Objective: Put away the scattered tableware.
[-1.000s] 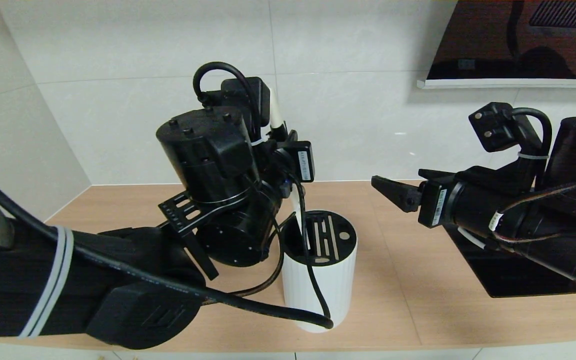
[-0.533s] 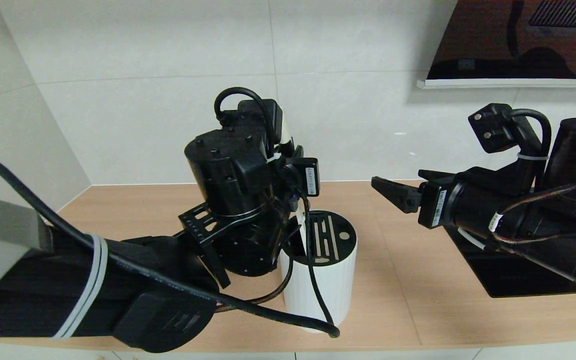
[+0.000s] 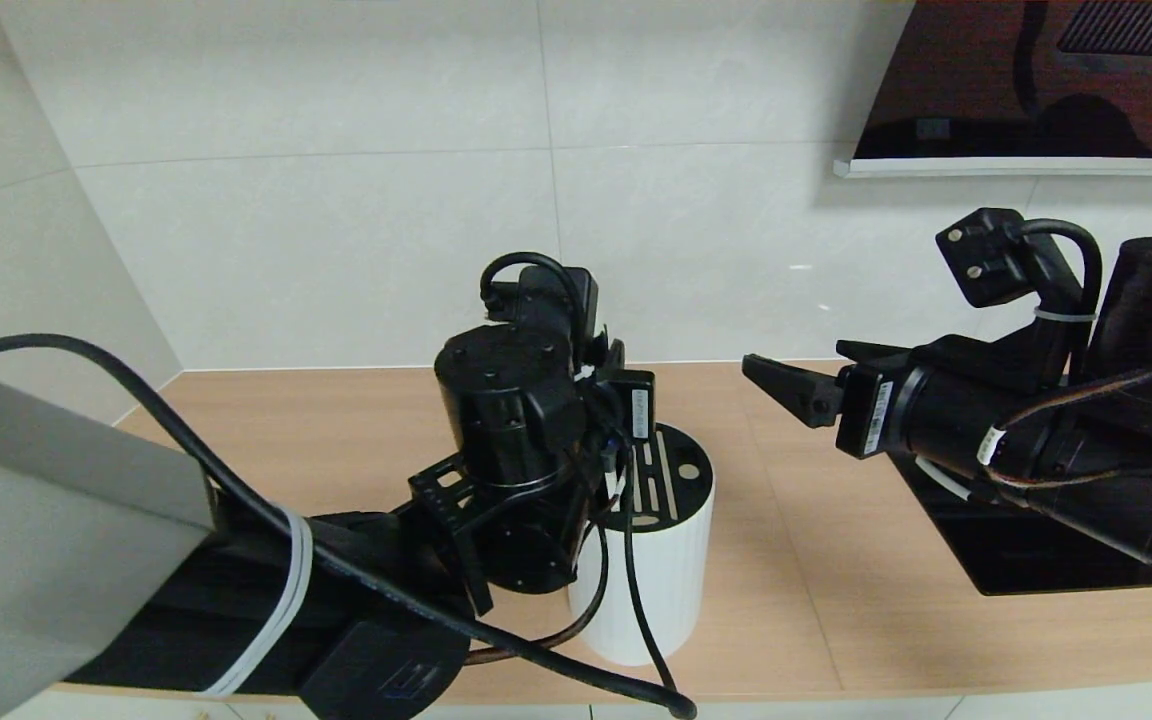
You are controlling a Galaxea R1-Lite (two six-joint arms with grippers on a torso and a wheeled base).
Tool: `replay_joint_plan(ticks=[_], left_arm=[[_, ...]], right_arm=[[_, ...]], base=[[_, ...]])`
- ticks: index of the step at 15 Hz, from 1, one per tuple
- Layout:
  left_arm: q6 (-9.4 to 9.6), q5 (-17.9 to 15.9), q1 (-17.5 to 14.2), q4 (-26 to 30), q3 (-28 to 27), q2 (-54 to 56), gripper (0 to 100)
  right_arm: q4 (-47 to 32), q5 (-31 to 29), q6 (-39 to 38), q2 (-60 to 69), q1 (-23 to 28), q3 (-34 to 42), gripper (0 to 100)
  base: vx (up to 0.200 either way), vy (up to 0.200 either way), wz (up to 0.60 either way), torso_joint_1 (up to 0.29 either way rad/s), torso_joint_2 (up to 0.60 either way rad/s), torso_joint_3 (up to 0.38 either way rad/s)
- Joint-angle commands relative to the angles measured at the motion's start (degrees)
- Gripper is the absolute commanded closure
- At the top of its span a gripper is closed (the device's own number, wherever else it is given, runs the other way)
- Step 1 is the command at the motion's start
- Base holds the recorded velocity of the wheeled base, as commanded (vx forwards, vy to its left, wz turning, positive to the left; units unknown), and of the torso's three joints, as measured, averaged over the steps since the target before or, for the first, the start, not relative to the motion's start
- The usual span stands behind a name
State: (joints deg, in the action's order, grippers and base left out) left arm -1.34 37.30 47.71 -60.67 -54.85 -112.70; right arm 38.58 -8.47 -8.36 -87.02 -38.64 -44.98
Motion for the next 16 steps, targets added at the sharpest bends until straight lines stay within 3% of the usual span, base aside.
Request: replay_joint_plan(ticks=[1,16], left_arm=[[-0.15,0.14,0.10,0.03,0.27,-2.35,100],[-0.24,0.31,0.98,-0.06,1.85,-7.62,100]], right_arm=[[0.00,-0.05,0.01,-0.08,-0.03,-0.02,0],[0.00,-0.05,0.10,0.00,-0.03,-0.02,0]], base=[[0.000,0.000,0.00,0.000,0.00,0.000],[0.000,0.000,0.00,0.000,0.00,0.000]])
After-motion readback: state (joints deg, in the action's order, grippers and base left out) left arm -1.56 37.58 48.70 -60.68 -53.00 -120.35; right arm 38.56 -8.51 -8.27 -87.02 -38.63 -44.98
